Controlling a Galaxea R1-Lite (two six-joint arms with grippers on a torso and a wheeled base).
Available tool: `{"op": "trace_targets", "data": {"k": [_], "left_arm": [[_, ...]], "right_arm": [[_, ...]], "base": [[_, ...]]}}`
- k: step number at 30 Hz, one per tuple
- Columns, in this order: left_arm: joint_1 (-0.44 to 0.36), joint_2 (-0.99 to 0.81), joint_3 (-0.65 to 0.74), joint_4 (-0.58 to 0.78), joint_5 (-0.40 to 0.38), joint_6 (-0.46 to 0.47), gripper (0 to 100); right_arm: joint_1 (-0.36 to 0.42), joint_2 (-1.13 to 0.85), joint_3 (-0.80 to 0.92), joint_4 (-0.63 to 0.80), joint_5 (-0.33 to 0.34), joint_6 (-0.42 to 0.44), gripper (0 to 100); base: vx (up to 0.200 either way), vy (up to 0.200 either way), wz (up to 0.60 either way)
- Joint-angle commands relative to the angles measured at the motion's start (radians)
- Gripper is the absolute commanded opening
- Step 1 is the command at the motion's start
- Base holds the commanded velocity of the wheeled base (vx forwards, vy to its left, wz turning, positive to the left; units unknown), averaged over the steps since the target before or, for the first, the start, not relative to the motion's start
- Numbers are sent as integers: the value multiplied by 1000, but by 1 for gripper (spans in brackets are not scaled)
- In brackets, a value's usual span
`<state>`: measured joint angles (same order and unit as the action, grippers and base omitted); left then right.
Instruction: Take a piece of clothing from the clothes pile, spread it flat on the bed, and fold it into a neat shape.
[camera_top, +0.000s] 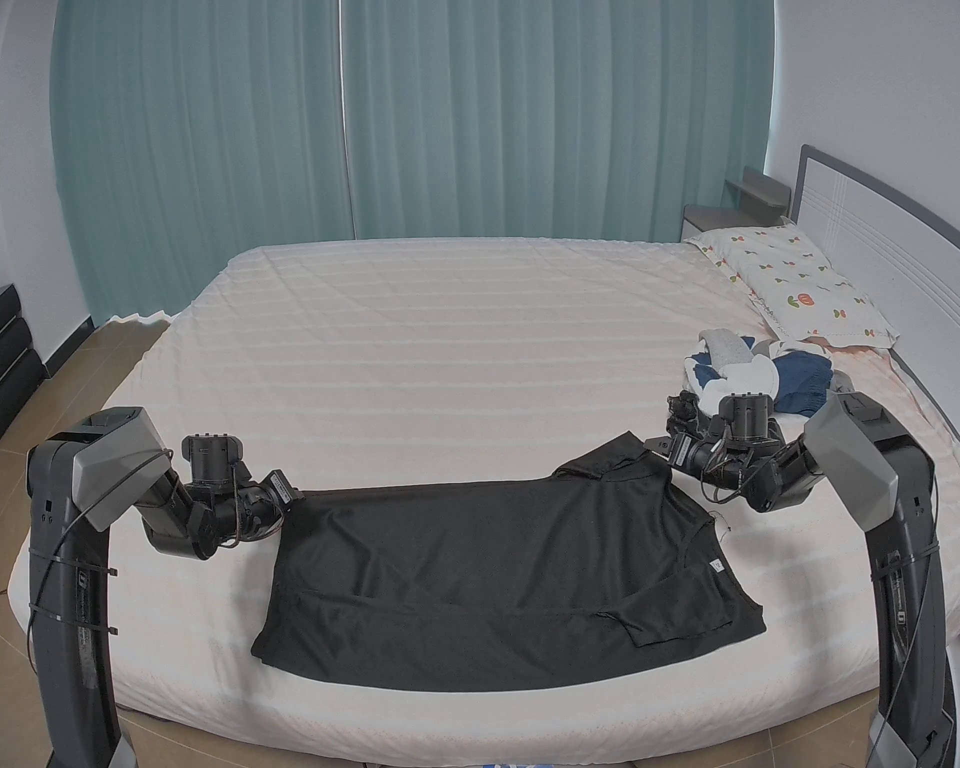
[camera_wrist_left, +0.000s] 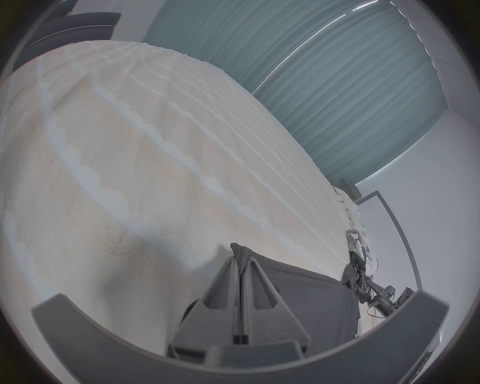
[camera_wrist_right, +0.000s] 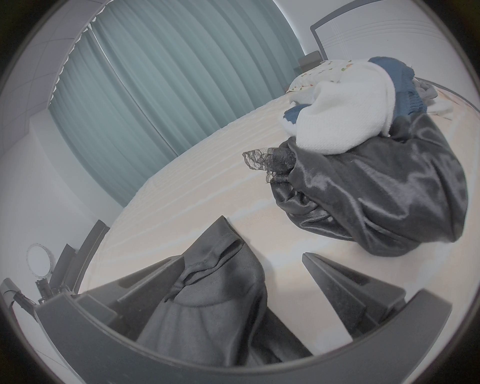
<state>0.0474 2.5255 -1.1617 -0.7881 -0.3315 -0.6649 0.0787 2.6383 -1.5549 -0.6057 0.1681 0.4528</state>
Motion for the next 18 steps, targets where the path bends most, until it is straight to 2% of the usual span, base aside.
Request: {"op": "trace_targets", "data": {"k": [1, 7, 8, 12, 18], "left_arm": [[2, -10, 2, -2, 0, -13, 0], [2, -10, 2, -2, 0, -13, 0], [2, -10, 2, -2, 0, -13, 0], [3, -8, 0, -2, 0, -15, 0], [5, -8, -1, -5, 0, -15, 0]], "right_arm": [[18, 112, -116, 40, -21, 1, 100], [26, 121, -143, 46, -19, 4, 100], [26, 121, -143, 46, -19, 4, 0], [23, 123, -171, 34, -21, 58, 0], [9, 66, -108, 41, -18, 76, 0]], "base": [[0, 0, 0], [0, 0, 0], [0, 0, 0], [0, 0, 0], [0, 0, 0]]}}
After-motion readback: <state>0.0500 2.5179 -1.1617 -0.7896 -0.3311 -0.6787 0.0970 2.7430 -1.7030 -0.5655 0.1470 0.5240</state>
